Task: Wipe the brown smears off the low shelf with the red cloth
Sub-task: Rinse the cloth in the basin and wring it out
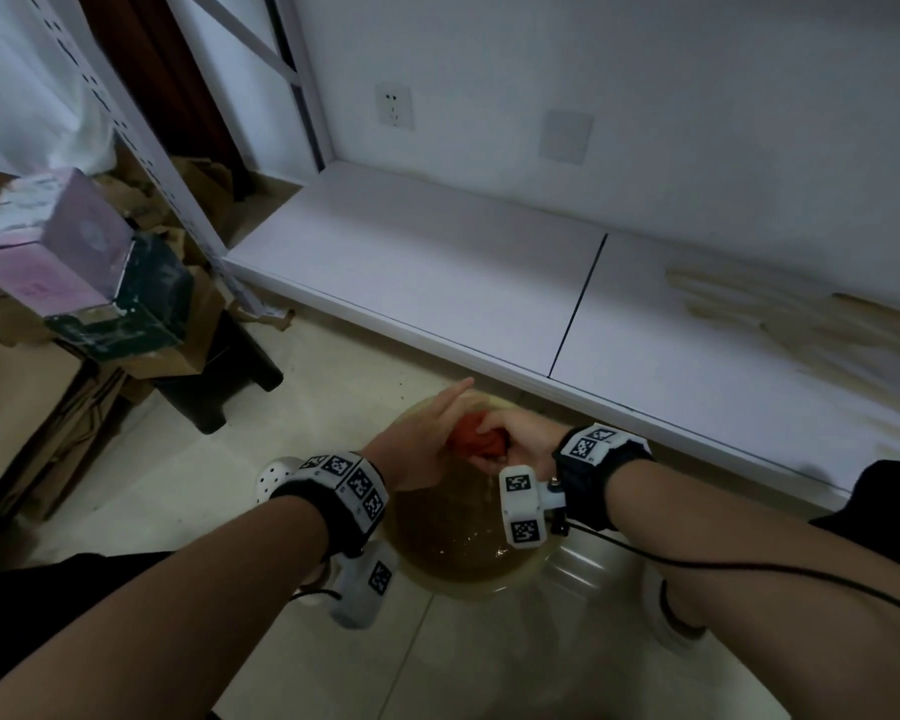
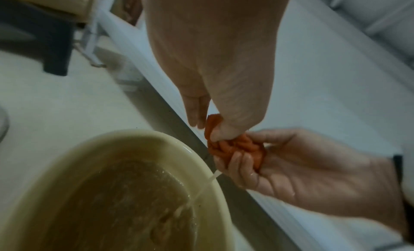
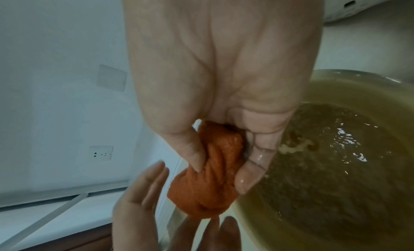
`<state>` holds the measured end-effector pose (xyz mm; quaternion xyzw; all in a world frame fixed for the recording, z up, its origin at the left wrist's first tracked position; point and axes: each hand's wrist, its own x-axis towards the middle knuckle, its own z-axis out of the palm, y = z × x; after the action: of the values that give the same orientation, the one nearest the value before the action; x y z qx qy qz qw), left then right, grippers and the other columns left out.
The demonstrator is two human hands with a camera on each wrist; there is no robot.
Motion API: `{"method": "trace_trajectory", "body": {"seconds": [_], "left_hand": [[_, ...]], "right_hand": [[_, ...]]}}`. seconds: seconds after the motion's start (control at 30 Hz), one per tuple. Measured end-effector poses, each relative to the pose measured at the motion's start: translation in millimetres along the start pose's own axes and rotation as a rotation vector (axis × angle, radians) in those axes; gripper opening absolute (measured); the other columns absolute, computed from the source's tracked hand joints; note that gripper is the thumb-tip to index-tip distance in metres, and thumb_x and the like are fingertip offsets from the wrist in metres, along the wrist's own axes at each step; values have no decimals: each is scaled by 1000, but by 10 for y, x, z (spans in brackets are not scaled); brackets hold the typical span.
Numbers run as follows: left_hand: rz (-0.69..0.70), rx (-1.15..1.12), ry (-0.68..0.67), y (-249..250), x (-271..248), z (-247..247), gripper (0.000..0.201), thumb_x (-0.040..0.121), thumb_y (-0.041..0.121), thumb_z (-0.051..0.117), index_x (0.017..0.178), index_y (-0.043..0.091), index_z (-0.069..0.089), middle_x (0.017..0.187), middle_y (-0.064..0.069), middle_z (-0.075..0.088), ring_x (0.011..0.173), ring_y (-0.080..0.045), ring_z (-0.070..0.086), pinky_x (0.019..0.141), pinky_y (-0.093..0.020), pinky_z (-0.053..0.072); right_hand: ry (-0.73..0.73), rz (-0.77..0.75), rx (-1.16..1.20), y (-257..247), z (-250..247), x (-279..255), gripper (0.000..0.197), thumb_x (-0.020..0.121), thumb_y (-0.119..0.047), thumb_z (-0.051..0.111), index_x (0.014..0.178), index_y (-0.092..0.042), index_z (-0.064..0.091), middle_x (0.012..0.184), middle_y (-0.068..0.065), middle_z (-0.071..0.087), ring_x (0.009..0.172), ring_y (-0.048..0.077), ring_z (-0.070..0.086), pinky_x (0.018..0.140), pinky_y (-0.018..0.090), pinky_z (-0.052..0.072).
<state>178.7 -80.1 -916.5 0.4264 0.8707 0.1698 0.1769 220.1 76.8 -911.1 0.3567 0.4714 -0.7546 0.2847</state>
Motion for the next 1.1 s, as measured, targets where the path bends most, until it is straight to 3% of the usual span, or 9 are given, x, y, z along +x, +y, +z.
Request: {"method": "trace_trajectory", "body": {"seconds": [0.07,0.17,0.33,0.5,0.6,0.77,0.9,1.0,1.1], "left_hand": [[71,163,-26,17,0,39,78,82,11,61,149,19,22,160,3,-3,137,-19,35,107,-31,42],[60,222,-36,15,17,103,74,84,16,60,149,19,24,160,7,2,140,-15,31,109,-29,40],[-33,100,-106,62,48,167,62,87,17,61,142,15,32,144,0,40,125,-17,50,105,-27,42],[-148,12,-114,68,130,219,42,87,16,59,126,13,42,120,-5,61,107,-22,62,85,-26,46],[-183,-5,-153,40,163,262,37,88,14,58,122,12,44,113,-6,65,102,-23,64,78,-25,45],[-227,-8,-204,-43,192,304,27,88,11,54,115,12,53,110,-6,67,101,-23,65,83,-29,49],[-256,-66,-179,-57,214,315,28,89,8,50,115,8,59,112,-7,67,106,-24,62,90,-29,48],[-295,-53,-263,-68,240,297,28,92,3,42,113,4,60,114,-11,66,105,-26,61,88,-29,46],[-331,-98,-316,-124,252,270,29,94,4,40,115,2,59,117,-14,65,106,-28,61,90,-31,46]], "right_hand": [[-18,-29,-35,21,16,-47,37,85,-1,45,121,-6,50,100,16,56,86,25,60,62,24,56],[-55,-49,-156,44,78,-97,47,81,3,39,126,-7,51,111,18,54,96,26,58,58,23,57],[-12,18,-381,29,138,-110,26,87,7,29,85,-8,49,76,12,50,59,17,50,36,14,43],[-2,56,-606,32,147,53,23,95,-3,30,82,0,49,64,11,49,33,8,44,34,15,32],[-36,85,-707,71,148,168,27,98,-7,30,94,2,54,66,10,50,42,9,43,36,16,32],[-41,9,-911,177,178,220,32,97,-7,34,70,-9,49,60,4,43,50,12,37,43,17,32],[8,-146,-1173,167,203,191,33,98,-9,36,67,-11,49,63,0,47,55,10,43,46,12,37],[15,-217,-1280,180,199,218,24,98,-11,39,81,-5,56,70,2,49,63,16,47,50,16,35],[19,-223,-1260,206,190,262,27,96,-14,42,70,-14,47,64,0,48,56,14,46,49,19,36]]}}
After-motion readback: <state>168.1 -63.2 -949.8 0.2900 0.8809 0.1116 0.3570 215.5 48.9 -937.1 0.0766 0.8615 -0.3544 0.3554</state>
